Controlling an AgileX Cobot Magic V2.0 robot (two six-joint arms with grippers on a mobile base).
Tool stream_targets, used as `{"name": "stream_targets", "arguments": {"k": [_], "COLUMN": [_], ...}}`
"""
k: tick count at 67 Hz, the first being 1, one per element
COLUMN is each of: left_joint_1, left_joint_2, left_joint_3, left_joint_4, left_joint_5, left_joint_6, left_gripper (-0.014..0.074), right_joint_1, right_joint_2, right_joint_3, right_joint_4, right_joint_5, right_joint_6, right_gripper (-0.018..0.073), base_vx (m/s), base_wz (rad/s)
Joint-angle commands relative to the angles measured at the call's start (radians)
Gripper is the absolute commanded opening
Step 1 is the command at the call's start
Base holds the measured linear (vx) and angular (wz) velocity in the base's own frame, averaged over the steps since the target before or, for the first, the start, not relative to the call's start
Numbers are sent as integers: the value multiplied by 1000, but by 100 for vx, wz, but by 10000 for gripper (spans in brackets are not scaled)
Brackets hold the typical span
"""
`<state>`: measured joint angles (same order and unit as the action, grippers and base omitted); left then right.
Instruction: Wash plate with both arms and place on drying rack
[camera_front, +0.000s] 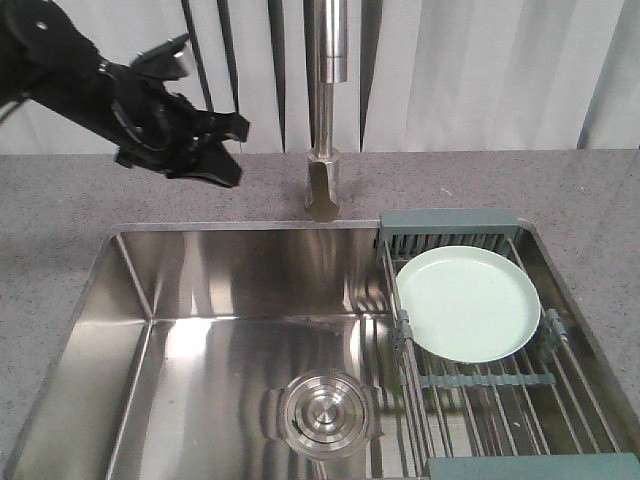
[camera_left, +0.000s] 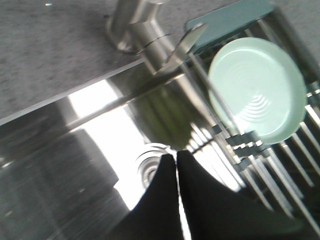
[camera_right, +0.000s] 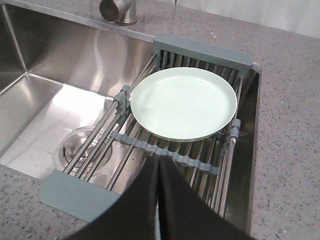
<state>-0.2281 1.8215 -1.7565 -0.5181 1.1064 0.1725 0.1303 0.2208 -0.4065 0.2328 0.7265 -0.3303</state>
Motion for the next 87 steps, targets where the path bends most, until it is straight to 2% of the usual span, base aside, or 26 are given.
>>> {"name": "stream_targets", "arguments": {"k": [1, 10, 26, 37, 42, 50, 59, 66, 83, 87], "left_joint_1": [2, 2, 2, 2, 2, 2, 2, 2, 2, 2], "left_joint_2": [-187, -438, -1003, -1397, -1553, -1705, -1802, -1841, -1847, -1847], "left_joint_3": [79, 346, 855, 1083, 1147, 1225, 1258, 1259, 1259, 1260], "left_joint_4": [109, 164, 161, 163, 175, 248, 250, 211, 216, 250], "left_joint_5": [-35, -126, -421, -489, -494, -496, -479, -488, -480, -480], "left_joint_6": [-34, -36, -45, -111, -163, -277, -275, -276, -275, -254], "left_gripper": [-6, -6, -6, -6, -6, -6, -6, -6, -6, -6], "right_joint_1": [-4, -4, -4, -4, -4, -4, -4, -4, -4, -4], "right_joint_2": [11, 11, 11, 11, 11, 11, 11, 11, 11, 11], "right_joint_3": [-25, -25, -25, -25, -25, -25, -25, -25, -25, -25], "right_joint_4": [11, 11, 12, 12, 12, 12, 12, 12, 12, 12], "right_joint_5": [-69, -68, -51, -49, -49, -49, -49, -49, -49, -49], "right_joint_6": [-11, -11, -11, -11, -11, -11, -11, -11, -11, -11], "right_gripper": [-4, -4, -4, -4, -4, -4, -4, -4, -4, -4], "base_vx": [0, 0, 0, 0, 0, 0, 0, 0, 0, 0], "base_wz": [0, 0, 0, 0, 0, 0, 0, 0, 0, 0]}}
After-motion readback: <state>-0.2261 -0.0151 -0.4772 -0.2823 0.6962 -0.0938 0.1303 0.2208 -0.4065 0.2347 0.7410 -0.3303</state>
